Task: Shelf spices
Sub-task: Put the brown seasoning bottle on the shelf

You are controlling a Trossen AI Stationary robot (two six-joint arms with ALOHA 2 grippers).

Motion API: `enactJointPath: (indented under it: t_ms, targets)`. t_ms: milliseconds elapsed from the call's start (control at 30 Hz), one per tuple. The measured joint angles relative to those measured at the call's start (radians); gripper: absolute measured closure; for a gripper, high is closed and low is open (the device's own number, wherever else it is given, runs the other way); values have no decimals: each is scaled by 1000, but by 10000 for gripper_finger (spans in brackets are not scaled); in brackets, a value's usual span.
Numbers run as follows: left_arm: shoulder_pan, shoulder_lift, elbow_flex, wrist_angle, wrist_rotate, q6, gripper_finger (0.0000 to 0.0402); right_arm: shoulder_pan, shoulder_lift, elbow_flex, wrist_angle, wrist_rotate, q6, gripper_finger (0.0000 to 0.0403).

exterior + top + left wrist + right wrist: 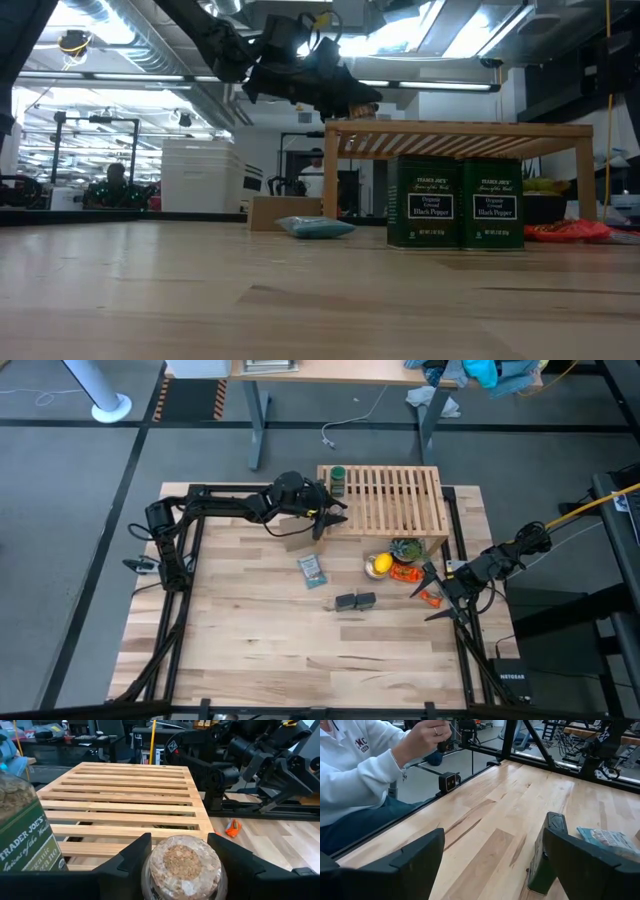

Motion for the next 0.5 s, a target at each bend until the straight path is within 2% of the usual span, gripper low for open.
enactJointPath:
  t_ms: [233,500]
  targets:
    - [-14,0,0,-8,-24,10,163,0,0,0,-1,0,0,59]
    - [-40,0,0,-1,-111,20,143,0,0,0,-1,0,0,59]
